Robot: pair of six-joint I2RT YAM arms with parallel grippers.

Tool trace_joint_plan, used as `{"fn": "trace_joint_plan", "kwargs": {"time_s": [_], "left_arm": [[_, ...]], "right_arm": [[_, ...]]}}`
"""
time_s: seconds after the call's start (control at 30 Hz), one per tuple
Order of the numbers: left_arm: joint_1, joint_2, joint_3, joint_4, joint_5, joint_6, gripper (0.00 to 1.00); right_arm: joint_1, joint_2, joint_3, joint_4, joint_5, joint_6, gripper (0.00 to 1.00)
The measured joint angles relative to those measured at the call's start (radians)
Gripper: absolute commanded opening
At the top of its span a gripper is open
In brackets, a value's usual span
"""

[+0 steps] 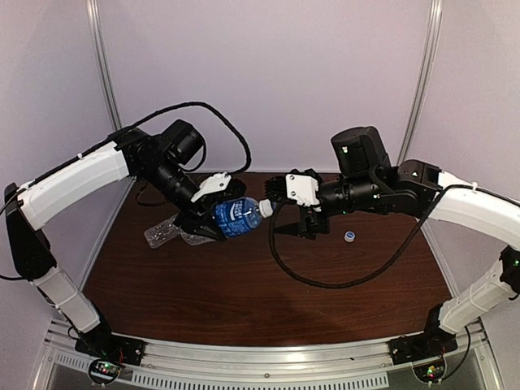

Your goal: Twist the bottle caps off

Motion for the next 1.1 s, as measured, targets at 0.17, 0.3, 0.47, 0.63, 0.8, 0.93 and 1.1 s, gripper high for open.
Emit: {"fn": "trace_joint_plan", "kwargs": {"time_s": [0.17,0.3,0.47,0.63,0.8,0.93,1.1], "left_arm": [[0.001,-0.002,0.000,0.002,-0.014,-0.001,0.48],[0.001,-0.022,0.000,0.021,-0.065,-0.013,0.48],[0.001,-0.059,0.003,0.072,-0.148,-0.049,0.48],[0.001,-0.071,0.007,0.127,-0.238,-0.080,0.48],[0.002,-0.071,0.007,0.158,-0.298,-0.097,0.48],[0.002,-0.071,0.007,0.167,-0.322,-0.101,0.48],[0.002,-0.071,0.007,0.170,-0.326,-0.101,0.48]], "right_arm": [[0.001,-0.034,-0.069,0.074,0.037,0.116,1.00],[-0.006,-0.130,-0.191,0.244,0.035,0.335,1.00],[-0.059,-0.157,-0.222,0.423,0.035,0.769,0.87],[-0.114,-0.086,-0.168,0.480,0.030,1.194,0.80],[-0.113,-0.037,-0.164,0.499,-0.023,1.390,0.69],[-0.111,-0.003,-0.140,0.497,-0.064,1.441,0.65],[-0.111,0.026,-0.125,0.493,-0.094,1.465,0.56]]}}
